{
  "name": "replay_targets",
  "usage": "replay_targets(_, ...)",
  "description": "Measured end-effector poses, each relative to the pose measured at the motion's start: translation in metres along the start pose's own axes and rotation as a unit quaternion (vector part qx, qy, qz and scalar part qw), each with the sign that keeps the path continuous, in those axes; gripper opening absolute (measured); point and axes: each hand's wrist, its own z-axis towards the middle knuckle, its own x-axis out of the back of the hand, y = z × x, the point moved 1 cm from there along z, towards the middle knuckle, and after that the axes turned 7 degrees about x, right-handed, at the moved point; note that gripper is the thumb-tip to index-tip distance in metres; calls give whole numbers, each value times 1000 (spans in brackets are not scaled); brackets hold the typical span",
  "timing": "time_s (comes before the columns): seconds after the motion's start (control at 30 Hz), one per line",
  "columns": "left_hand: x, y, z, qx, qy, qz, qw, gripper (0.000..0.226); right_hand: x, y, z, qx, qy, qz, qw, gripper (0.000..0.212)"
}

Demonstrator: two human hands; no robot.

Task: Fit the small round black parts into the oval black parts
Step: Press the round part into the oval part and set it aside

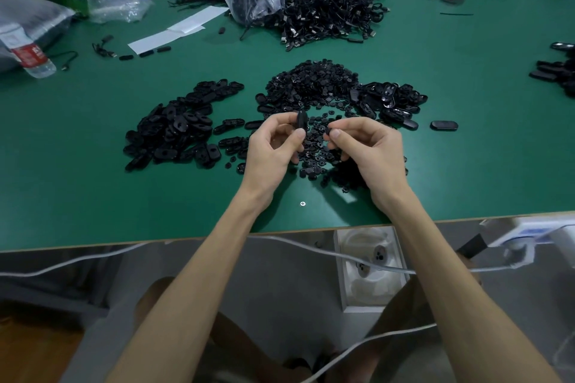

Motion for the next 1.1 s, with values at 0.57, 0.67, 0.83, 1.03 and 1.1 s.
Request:
replay_targets(0.57, -2, 2, -3, 20, -37, -34, 999, 16, -1, 1, 0, -2, -24, -20, 1000, 10)
replay_targets(0.67, -4, 2, -3, 27, -48, -45, 997, 15, -1, 1, 0, -2, -26, -20, 999, 10)
replay_targets(0.83, -4, 2, -3, 25, -63, -39, 997, 17, -1, 1, 0, 4, -25, -24, 999, 11)
replay_targets(1.03, -5, 0, -4, 18, -58, -30, 998, 16, -2, 0, 0, 5, -25, -39, 999, 10)
replay_targets(1.1, -5, 0, -3, 18, -57, -23, 998, 19, -2, 0, 0, 4, -25, -42, 999, 9)
